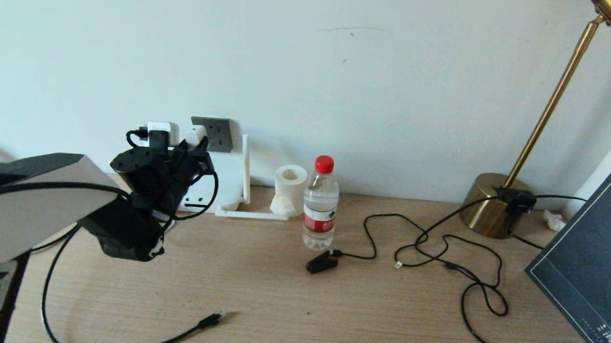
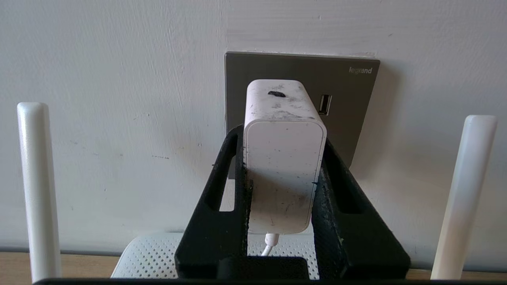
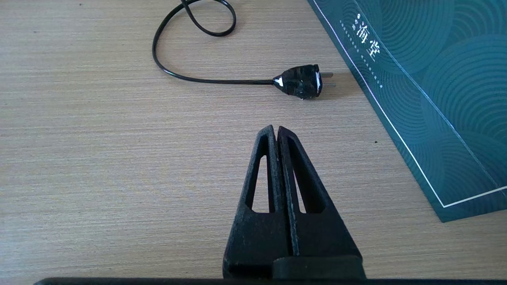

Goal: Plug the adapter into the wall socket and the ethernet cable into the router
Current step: Align plug and socket

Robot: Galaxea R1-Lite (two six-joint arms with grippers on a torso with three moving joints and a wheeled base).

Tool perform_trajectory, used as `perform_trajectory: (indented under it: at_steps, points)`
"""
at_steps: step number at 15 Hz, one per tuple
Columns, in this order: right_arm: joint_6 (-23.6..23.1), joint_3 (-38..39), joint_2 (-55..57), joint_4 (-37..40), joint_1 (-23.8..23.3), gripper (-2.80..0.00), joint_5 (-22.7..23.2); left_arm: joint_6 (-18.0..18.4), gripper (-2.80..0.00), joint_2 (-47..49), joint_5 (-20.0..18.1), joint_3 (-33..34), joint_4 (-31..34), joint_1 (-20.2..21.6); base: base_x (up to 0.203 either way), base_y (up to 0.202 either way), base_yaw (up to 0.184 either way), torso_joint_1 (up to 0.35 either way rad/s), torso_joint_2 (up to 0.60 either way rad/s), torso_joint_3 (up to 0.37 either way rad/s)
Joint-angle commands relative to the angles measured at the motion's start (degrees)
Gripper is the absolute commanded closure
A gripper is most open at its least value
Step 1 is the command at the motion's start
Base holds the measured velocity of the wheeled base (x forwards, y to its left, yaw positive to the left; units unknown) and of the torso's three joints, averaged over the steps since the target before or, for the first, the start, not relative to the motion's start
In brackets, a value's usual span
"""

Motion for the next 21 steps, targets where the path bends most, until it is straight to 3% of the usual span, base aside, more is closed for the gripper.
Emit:
perform_trajectory:
  at_steps: [1, 21]
  points:
    - [-0.1, 0.0, 0.1, 0.0, 0.0, 0.0, 0.0, 0.0, 0.0, 0.8, 0.1, -1.7, -0.5, 0.0, 0.0, 0.0, 0.0, 0.0, 0.0, 0.0]
    - [-0.1, 0.0, 0.1, 0.0, 0.0, 0.0, 0.0, 0.2, 0.0, 2.3, 0.2, -3.1, -0.5, -0.6, 0.0, 0.0, 0.0, 0.0, 0.0, 0.0]
